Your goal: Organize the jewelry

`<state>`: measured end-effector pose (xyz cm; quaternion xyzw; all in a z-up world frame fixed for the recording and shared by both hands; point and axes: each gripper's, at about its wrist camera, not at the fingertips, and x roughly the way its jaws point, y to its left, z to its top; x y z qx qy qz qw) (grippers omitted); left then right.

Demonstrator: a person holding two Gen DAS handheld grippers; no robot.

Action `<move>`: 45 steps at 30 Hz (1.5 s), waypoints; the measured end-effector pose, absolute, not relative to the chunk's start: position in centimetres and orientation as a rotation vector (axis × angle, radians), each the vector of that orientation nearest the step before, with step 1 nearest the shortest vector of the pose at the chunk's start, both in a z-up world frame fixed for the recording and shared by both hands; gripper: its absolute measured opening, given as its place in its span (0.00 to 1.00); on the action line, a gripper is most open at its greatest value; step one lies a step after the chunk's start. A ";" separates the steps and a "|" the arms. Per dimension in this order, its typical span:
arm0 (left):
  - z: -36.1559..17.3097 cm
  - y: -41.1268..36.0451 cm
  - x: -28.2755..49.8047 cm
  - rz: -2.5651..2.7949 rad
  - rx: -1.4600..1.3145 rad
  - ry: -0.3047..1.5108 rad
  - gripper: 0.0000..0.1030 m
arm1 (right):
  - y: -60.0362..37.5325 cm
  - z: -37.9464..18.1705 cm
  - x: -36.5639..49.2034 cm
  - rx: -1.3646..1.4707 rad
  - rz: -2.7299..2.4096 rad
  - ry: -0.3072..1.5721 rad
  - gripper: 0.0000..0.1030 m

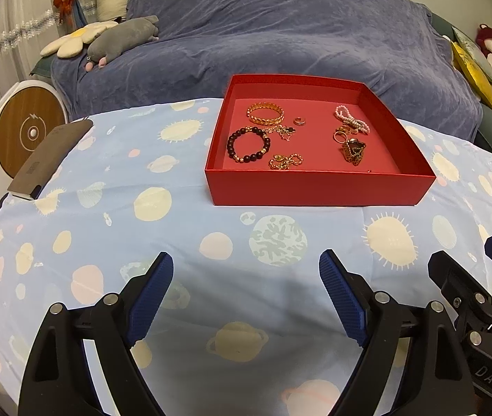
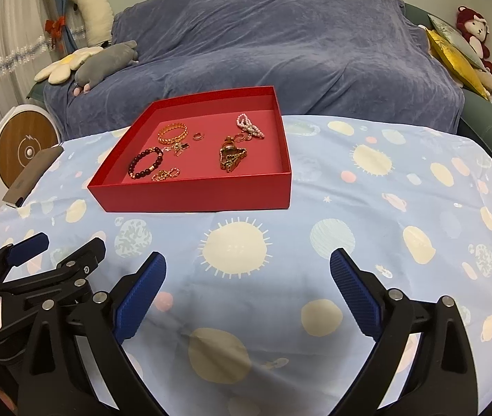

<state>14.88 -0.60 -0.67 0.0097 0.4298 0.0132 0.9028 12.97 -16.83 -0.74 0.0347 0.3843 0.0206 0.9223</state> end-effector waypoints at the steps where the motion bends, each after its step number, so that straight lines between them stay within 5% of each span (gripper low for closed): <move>1: -0.6 -0.6 14.9 0.028 0.020 0.887 0.81 | -16.8 -0.7 13.0 0.071 0.043 0.789 0.90; 45: -0.5 -0.7 14.8 0.028 0.018 0.882 0.81 | -16.9 -0.6 12.8 0.083 0.041 0.787 0.90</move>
